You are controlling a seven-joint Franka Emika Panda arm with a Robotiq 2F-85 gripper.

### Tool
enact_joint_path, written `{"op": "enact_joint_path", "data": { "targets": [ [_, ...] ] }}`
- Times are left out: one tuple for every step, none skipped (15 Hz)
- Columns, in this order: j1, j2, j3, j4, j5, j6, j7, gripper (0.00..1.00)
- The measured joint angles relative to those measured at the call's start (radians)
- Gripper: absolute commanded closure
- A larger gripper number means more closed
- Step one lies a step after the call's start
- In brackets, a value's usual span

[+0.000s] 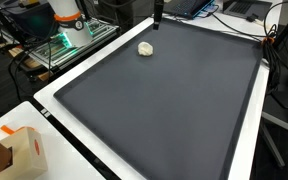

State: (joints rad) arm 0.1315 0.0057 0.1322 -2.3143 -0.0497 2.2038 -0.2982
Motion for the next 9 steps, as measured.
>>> {"op": "enact_joint_path", "data": {
  "targets": [
    [0.0, 0.006, 0.0, -0.011, 0.001, 0.028, -0.056, 0.0],
    [0.0, 0.012, 0.0, -0.021, 0.004, 0.052, -0.113, 0.0],
    [-0.001, 0.02, -0.001, -0.028, 0.006, 0.067, -0.17, 0.0],
    [-0.001, 0.028, -0.001, -0.035, 0.008, 0.078, -0.229, 0.0],
    [-0.002, 0.035, -0.001, -0.041, 0.008, 0.087, -0.287, 0.0],
    [-0.003, 0.043, -0.001, -0.047, 0.01, 0.091, -0.346, 0.0],
    [-0.005, 0.051, -0.001, -0.05, 0.014, 0.092, -0.405, 0.0],
    [-0.006, 0.059, -0.001, -0.052, 0.023, 0.092, -0.468, 0.0],
    [-0.009, 0.067, -0.001, -0.054, 0.034, 0.092, -0.532, 0.0]
  ]
}}
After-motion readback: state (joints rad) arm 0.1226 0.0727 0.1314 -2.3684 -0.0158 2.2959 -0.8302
